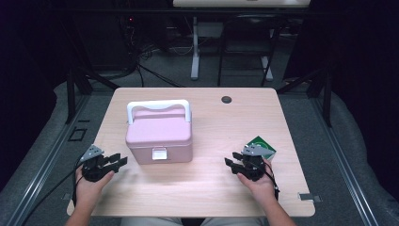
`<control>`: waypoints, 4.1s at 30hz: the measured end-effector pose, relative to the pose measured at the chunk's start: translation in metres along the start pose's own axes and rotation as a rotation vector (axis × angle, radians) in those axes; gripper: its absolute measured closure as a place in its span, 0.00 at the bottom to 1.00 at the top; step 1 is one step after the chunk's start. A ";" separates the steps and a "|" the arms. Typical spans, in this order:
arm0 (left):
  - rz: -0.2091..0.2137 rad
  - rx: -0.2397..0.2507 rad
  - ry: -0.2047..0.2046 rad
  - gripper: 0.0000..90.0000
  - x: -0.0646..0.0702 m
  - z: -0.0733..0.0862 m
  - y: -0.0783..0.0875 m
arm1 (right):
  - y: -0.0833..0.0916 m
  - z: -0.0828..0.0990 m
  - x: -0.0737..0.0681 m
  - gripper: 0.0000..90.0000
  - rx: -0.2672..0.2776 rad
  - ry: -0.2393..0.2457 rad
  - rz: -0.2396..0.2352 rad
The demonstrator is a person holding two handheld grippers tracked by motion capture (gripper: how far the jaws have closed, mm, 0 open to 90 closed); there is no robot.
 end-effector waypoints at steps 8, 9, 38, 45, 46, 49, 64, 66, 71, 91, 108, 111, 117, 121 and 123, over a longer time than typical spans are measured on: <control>-0.013 -0.020 -0.014 0.62 0.003 -0.002 -0.001 | -0.001 0.001 0.000 0.62 -0.009 0.018 0.002; -0.010 -0.024 -0.008 0.62 0.002 -0.002 -0.002 | 0.000 0.001 0.000 0.61 -0.011 0.017 0.002; -0.030 0.017 0.057 0.80 -0.006 -0.038 -0.013 | -0.055 -0.044 -0.009 0.79 -0.055 0.005 -0.002; 0.004 0.065 0.060 0.91 -0.008 -0.054 -0.026 | -0.102 -0.080 -0.022 0.83 -0.006 -0.018 -0.027; 0.015 0.066 0.060 0.92 -0.007 -0.054 -0.027 | -0.106 -0.083 -0.024 0.83 -0.001 -0.026 -0.031; -0.004 0.067 0.046 0.95 -0.003 -0.054 -0.028 | -0.116 -0.088 -0.030 0.84 0.000 -0.032 -0.038; -0.016 0.021 -0.064 1.00 0.039 -0.050 -0.023 | -0.088 -0.074 -0.043 1.00 0.017 -0.014 0.017; 0.001 0.013 -0.082 1.00 0.048 -0.048 -0.022 | -0.079 -0.069 -0.041 1.00 0.018 -0.014 0.019; 0.034 -0.003 -0.106 1.00 0.065 -0.044 -0.020 | -0.052 -0.052 -0.038 1.00 0.013 0.009 0.021; 0.169 -0.030 -0.156 0.99 0.109 -0.020 -0.001 | 0.028 0.000 -0.055 0.96 -0.011 0.110 -0.010; 0.211 0.064 -0.108 0.65 0.087 -0.066 0.032 | 0.051 -0.042 -0.027 0.69 0.060 0.037 -0.114; 0.238 0.072 -0.116 0.58 0.091 -0.082 0.037 | 0.055 -0.060 -0.024 0.63 0.071 0.000 -0.202; 0.302 0.061 -0.128 0.53 0.107 -0.092 0.023 | 0.042 -0.074 -0.027 0.59 0.087 -0.033 -0.280; 0.330 0.050 -0.132 0.56 0.114 -0.089 0.012 | 0.034 -0.075 -0.032 0.66 0.109 -0.018 -0.304; 0.318 0.060 -0.130 0.62 0.114 -0.090 0.011 | 0.035 -0.076 -0.034 0.71 0.116 -0.001 -0.304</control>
Point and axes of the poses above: each handheld gripper's, and its own axes: y roughly backward along the jaws, z roughly out of its underside, x roughly to its right, the point moved 4 cm from there along -y, roughly forward along the jaws, and after that the axes turned 1 degree about -x, right-handed, at the moved point
